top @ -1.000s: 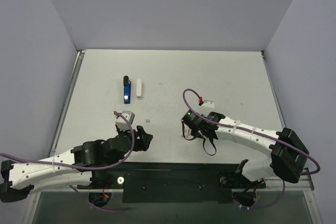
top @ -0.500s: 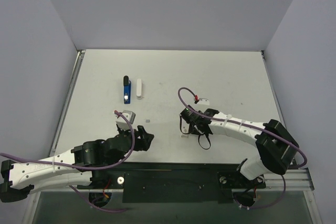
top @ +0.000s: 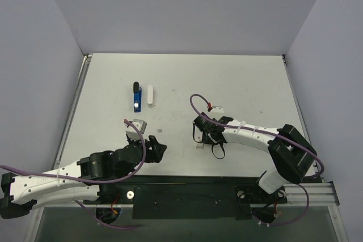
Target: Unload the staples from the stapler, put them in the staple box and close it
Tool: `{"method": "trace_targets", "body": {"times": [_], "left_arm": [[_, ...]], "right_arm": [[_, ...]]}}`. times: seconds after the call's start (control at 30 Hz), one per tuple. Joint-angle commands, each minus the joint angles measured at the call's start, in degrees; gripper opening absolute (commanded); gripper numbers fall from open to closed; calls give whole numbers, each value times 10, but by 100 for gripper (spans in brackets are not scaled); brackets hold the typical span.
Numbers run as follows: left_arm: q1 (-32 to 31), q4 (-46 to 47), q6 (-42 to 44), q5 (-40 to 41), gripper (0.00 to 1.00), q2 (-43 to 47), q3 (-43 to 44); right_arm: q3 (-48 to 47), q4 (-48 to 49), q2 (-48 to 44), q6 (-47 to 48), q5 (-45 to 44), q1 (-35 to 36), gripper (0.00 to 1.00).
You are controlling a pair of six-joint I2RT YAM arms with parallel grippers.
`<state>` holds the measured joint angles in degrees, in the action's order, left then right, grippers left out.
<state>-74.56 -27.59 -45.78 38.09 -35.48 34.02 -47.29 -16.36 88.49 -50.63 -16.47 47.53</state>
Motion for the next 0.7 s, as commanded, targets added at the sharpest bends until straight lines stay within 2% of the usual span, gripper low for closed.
{"method": "trace_targets", "body": {"times": [0.0, 0.47, 0.67], "left_arm": [[-1, 30, 12, 1, 74, -2, 19], [-1, 39, 12, -3, 73, -7, 18], [-1, 37, 12, -5, 74, -8, 18]], "right_arm": [[-1, 1, 5, 7, 6, -3, 2], [10, 6, -12, 7, 11, -3, 1], [11, 6, -1, 1, 6, -3, 9]]}}
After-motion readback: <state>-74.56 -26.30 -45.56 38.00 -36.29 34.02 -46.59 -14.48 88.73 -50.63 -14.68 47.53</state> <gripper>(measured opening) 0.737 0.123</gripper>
